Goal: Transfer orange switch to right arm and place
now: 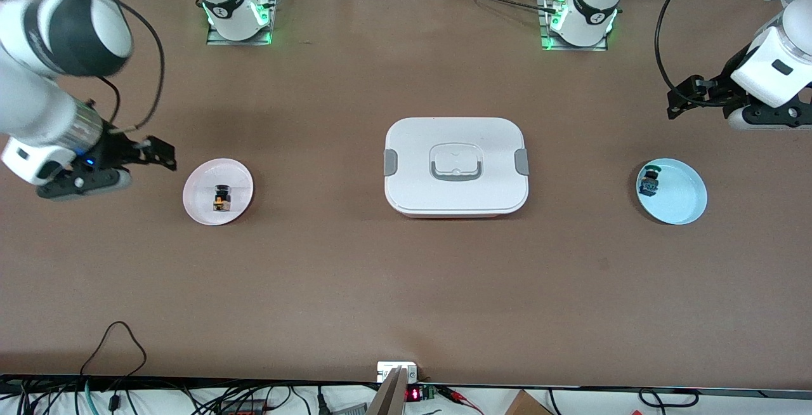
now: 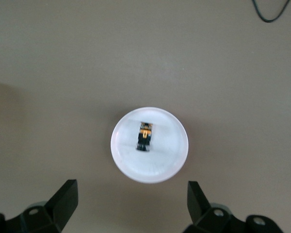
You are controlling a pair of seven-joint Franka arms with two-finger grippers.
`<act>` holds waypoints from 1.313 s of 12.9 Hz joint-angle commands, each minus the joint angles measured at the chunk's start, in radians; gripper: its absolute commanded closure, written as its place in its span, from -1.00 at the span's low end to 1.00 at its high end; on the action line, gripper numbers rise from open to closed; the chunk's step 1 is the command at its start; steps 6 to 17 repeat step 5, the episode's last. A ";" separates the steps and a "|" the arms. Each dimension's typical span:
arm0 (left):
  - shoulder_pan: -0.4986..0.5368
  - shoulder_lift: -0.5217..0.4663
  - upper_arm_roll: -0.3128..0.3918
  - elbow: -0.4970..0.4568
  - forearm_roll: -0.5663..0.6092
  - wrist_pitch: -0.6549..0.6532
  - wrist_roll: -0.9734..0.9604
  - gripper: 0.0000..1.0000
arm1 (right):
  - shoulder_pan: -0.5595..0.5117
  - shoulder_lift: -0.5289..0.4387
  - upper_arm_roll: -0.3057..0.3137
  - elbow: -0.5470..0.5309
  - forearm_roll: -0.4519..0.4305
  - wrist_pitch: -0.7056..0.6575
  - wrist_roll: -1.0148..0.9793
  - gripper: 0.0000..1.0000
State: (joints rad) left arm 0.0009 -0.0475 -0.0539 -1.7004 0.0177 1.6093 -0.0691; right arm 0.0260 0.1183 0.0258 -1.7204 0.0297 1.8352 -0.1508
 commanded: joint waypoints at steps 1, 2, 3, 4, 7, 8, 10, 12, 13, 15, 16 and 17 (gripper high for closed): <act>0.005 0.012 -0.003 0.025 0.007 -0.009 -0.003 -1.00 | -0.004 -0.080 -0.001 0.012 -0.019 -0.057 0.016 -1.00; 0.005 0.012 -0.003 0.025 0.007 -0.009 -0.003 -1.00 | -0.008 -0.094 -0.009 0.015 -0.016 -0.066 0.016 -1.00; 0.005 0.012 -0.003 0.025 0.007 -0.009 -0.003 -1.00 | -0.003 -0.104 -0.017 0.028 -0.014 -0.088 0.023 -1.00; 0.005 0.012 -0.003 0.025 0.005 -0.009 -0.003 -1.00 | -0.001 -0.104 -0.014 0.039 -0.014 -0.102 0.057 -1.00; 0.005 0.012 -0.003 0.025 0.007 -0.011 -0.003 -1.00 | -0.001 -0.101 -0.014 0.047 -0.014 -0.102 0.075 -1.00; 0.005 0.012 -0.003 0.025 0.007 -0.011 -0.003 -1.00 | -0.001 -0.101 -0.014 0.047 -0.014 -0.102 0.075 -1.00; 0.005 0.012 -0.003 0.025 0.007 -0.011 -0.003 -1.00 | -0.001 -0.101 -0.014 0.047 -0.014 -0.102 0.075 -1.00; 0.005 0.012 -0.003 0.025 0.007 -0.011 -0.003 -1.00 | -0.001 -0.101 -0.014 0.047 -0.014 -0.102 0.075 -1.00; 0.005 0.012 -0.003 0.025 0.007 -0.011 -0.003 -1.00 | -0.001 -0.101 -0.014 0.047 -0.014 -0.102 0.075 -1.00; 0.005 0.012 -0.003 0.025 0.007 -0.011 -0.003 -1.00 | -0.001 -0.101 -0.014 0.047 -0.014 -0.102 0.075 -1.00; 0.005 0.012 -0.003 0.025 0.007 -0.011 -0.003 -1.00 | -0.001 -0.101 -0.014 0.047 -0.014 -0.102 0.075 -1.00; 0.005 0.012 -0.003 0.025 0.007 -0.011 -0.003 -1.00 | -0.001 -0.101 -0.014 0.047 -0.014 -0.102 0.075 -1.00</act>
